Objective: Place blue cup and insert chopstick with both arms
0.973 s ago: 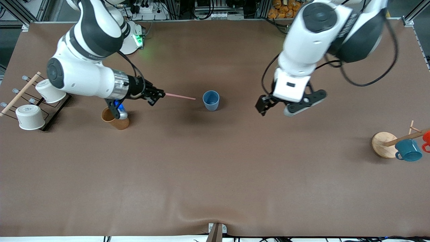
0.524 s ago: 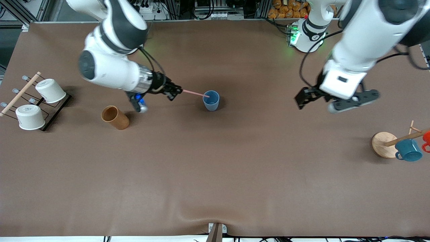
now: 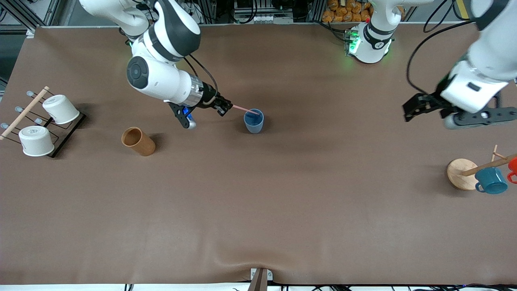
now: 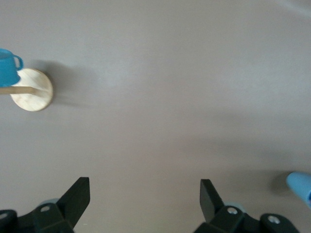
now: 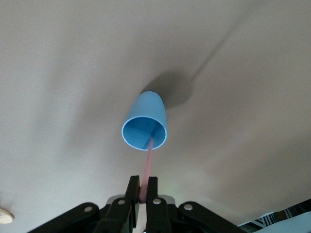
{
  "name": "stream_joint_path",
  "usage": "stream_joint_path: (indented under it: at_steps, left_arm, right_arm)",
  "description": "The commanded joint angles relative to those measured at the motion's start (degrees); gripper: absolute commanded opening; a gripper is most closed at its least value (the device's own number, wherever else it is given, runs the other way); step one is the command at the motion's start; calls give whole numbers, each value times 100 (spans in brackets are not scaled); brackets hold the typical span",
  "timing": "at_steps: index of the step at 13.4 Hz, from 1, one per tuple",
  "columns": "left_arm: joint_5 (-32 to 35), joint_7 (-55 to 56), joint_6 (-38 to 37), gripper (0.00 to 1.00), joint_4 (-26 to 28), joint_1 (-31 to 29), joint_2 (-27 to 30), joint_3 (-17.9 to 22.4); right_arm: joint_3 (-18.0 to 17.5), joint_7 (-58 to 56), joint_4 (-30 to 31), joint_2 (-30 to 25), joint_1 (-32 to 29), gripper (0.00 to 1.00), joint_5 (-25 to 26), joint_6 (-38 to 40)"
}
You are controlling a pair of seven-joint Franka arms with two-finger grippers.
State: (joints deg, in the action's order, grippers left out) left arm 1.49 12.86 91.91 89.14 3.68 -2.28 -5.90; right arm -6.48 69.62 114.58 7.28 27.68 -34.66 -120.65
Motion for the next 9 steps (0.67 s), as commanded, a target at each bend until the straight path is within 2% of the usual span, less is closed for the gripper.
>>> stream_joint_path:
  at_steps: [1, 2, 3, 6, 9]
  left_arm:
    - [-140, -380, -59, 100, 288, -43, 307, 97]
    - [-131, -468, -59, 100, 323, -34, 333, 176]
    - [-140, -538, -51, 100, 323, -43, 334, 203]
    - [-140, -820, -42, 100, 323, -113, 369, 255]
    - [-140, -970, -42, 100, 341, -157, 404, 299]
  right_arm:
    - [33, 436, 83, -121, 36, 100, -59, -29]
    - [41, 595, -74, -156, -34, 100, -15, 32]
    - [94, 614, -328, -148, -191, 100, 46, 477]
    - [85, 344, -1269, -60, -981, 100, 897, 2172]
    - [94, -1103, -1727, -68, -1728, 100, 1180, 3036]
